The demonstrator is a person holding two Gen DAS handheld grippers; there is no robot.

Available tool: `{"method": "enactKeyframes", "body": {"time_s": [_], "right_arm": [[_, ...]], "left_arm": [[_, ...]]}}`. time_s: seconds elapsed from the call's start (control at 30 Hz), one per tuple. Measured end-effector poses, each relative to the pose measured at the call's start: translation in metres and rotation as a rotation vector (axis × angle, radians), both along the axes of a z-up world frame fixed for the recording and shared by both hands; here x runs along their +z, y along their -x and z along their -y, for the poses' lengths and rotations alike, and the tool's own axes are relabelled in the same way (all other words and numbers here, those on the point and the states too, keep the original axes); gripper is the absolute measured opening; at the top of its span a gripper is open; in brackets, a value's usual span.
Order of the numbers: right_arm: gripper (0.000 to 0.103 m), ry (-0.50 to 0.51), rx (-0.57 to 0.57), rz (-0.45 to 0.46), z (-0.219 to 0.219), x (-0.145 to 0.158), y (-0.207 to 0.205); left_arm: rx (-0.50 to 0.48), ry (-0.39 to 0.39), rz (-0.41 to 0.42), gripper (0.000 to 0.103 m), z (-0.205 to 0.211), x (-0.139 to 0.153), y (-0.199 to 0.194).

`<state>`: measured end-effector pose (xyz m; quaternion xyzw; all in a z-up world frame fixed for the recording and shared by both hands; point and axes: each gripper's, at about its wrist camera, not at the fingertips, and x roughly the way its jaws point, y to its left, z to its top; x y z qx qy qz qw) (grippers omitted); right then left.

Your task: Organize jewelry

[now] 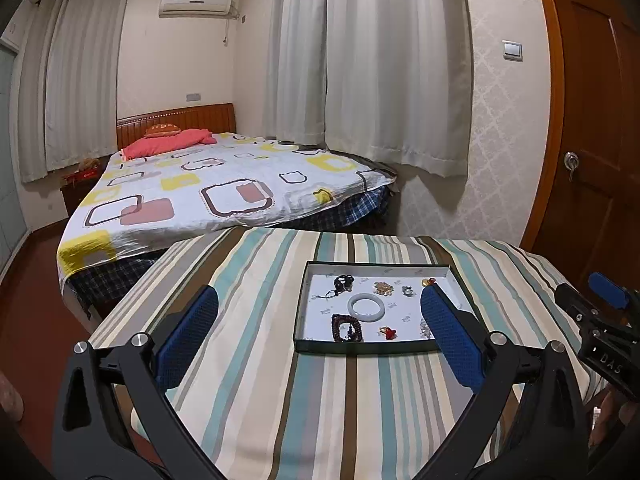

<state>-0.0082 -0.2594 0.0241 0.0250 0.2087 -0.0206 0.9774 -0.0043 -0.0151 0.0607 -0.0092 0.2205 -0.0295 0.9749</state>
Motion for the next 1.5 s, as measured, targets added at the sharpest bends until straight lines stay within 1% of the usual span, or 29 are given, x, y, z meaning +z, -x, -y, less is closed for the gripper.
{"method": "enactKeyframes", "body": {"time_s": [0.13,0.97,1.5], "right_arm": [[0.073,0.001,-0.002,0.005,-0.0011,0.0011,0.0015],[0.073,0.0,-0.003,0.008,-0.002,0.0028,0.0055],[0.073,0.001,-0.003,0.008,-0.0029,0.0035,0.0055]], "left_arm": [[0.008,0.011,-0.002,0.099,-0.0024,0.0002,0.0016],[0.01,0.014,-0.004,0.099,-0.0038,0.0008,0.0017],[0.008,0.02,-0.016,0.099,-0.0007,-0.0062,0.0047]]}}
